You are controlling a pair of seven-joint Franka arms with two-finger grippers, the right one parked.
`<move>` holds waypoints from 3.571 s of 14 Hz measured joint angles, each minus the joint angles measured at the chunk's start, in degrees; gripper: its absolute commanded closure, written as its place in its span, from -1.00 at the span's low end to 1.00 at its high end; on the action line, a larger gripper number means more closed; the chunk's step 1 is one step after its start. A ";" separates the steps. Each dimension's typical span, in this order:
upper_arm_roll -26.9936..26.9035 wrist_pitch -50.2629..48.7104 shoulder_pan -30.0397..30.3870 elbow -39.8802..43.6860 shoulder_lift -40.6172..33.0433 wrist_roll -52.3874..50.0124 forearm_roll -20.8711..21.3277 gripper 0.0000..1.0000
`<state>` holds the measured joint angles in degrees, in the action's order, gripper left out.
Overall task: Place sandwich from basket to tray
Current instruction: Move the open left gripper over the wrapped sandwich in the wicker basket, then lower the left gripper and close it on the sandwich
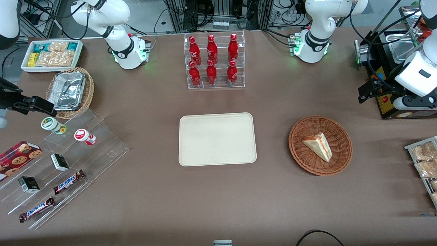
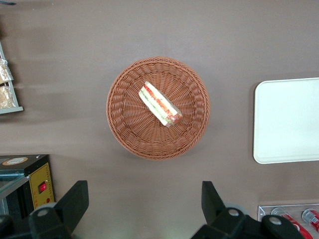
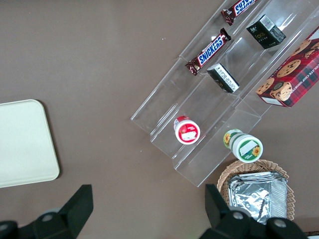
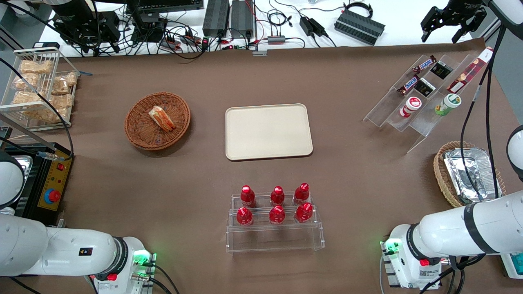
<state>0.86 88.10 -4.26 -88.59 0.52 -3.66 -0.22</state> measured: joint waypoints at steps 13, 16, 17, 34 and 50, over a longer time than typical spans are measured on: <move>0.89 16.96 -1.54 -8.69 7.88 -17.82 1.08 -1.00; 1.03 24.18 -3.03 -14.56 7.96 -29.02 1.11 -1.00; 1.07 26.00 -3.70 -16.39 7.96 -32.49 1.13 -1.00; 0.56 49.41 -4.83 -37.44 6.88 -45.30 1.92 -1.00; -0.84 56.26 -4.13 -37.86 14.48 -46.34 1.92 -0.96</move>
<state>0.02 144.37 -8.40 -126.45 15.00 -50.00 1.70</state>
